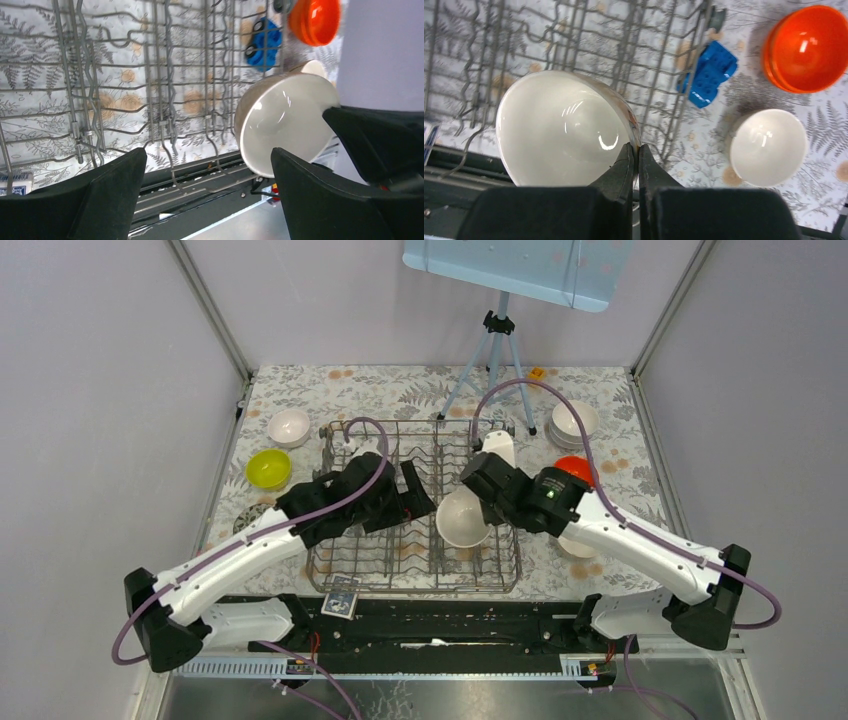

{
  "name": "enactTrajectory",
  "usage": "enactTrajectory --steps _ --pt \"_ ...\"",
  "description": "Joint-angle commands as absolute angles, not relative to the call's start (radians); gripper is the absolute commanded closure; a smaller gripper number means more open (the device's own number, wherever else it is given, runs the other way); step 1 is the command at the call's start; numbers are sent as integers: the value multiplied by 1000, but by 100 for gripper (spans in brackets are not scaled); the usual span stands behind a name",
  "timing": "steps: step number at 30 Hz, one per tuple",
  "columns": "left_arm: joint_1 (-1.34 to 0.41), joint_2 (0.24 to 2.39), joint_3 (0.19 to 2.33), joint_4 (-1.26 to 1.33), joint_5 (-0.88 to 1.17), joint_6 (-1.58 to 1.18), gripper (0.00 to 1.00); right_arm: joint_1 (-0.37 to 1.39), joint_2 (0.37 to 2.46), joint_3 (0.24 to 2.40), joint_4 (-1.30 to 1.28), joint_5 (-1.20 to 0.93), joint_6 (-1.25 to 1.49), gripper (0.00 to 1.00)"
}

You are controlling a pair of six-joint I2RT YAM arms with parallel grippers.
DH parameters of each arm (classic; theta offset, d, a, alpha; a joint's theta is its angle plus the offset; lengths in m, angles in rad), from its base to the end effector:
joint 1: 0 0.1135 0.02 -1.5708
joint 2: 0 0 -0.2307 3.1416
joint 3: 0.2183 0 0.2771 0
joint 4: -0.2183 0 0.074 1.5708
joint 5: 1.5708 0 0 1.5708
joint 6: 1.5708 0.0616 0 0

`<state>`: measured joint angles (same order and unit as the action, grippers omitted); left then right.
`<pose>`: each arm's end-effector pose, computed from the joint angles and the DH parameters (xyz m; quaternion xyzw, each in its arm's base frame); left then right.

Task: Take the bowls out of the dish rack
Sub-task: Place the bowl with the bowl.

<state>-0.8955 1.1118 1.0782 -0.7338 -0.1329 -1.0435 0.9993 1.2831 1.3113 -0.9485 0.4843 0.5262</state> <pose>0.1860 -0.2192 0.2774 -0.0938 0.9139 -0.2871 0.2711 0.1870 0.2377 0.3001 -0.1411 0.9123 0.0501 0.3813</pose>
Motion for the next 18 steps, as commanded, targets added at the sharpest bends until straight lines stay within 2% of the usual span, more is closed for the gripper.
enactTrajectory --steps 1,7,13,18 --pt "-895 1035 1149 -727 -214 -1039 1 911 1213 1390 -1005 601 491 100" --pt "-895 990 1094 -712 -284 -1032 1 651 1113 1346 -968 540 498 100" --pt "-895 915 919 -603 -311 -1071 1 368 906 1165 -871 464 622 100" --pt "-896 923 868 -598 -308 -1076 1 285 823 1043 -870 471 711 100"
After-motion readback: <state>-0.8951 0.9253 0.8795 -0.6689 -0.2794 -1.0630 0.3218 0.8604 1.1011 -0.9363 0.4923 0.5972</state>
